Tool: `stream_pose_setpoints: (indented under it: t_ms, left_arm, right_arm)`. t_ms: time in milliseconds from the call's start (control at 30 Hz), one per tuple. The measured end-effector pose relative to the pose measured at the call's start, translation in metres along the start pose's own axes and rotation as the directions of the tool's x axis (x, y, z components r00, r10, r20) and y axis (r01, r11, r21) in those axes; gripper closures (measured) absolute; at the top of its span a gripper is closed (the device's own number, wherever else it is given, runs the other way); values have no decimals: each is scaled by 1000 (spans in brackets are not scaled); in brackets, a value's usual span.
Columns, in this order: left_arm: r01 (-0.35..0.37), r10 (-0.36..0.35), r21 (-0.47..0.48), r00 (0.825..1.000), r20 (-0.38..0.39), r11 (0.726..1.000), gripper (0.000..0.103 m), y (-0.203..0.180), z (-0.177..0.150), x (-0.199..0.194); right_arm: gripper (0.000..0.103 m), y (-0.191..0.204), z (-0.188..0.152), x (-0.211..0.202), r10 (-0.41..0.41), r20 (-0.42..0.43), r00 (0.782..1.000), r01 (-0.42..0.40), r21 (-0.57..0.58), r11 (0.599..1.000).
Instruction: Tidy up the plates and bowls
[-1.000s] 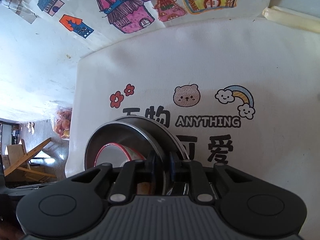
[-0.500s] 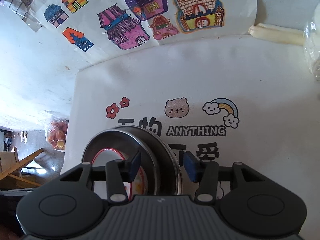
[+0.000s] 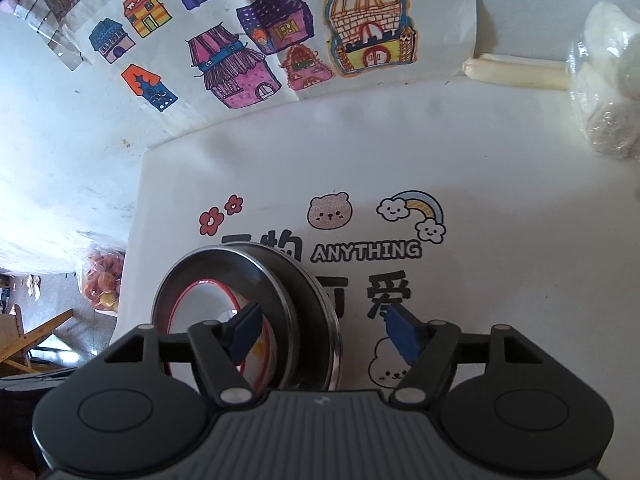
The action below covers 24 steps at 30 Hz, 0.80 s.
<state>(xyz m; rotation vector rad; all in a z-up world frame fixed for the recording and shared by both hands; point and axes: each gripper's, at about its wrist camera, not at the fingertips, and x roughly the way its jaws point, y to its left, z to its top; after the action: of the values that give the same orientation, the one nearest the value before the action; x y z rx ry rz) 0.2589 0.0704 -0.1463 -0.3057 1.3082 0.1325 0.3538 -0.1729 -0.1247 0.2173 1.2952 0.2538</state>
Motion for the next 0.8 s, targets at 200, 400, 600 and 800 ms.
stream_pose_setpoints:
  t_ms: [200,400,600,800]
  left_arm:
    - [-38,37,21,998,44,999,33,-3,-8,-6]
    - [-68,67,14,995,76,998,20,-7,-21,-14]
    - [-121,121,-3,986,118,993,18,-12,-43,-27]
    - [-107,111,-33,980,162,994,13,-21,-68,-42]
  right_arm:
    - [18,-3,-16,-12,6,27,1000,-5,-24,1000]
    - [16,-6,-28,-22,11,54,998,-7,-72,997]
    - [7,-5,-43,-37,59,110,992,-44,-132,990]
    - [0,-10,-58,-63,85,169,982,-53,-181,982]
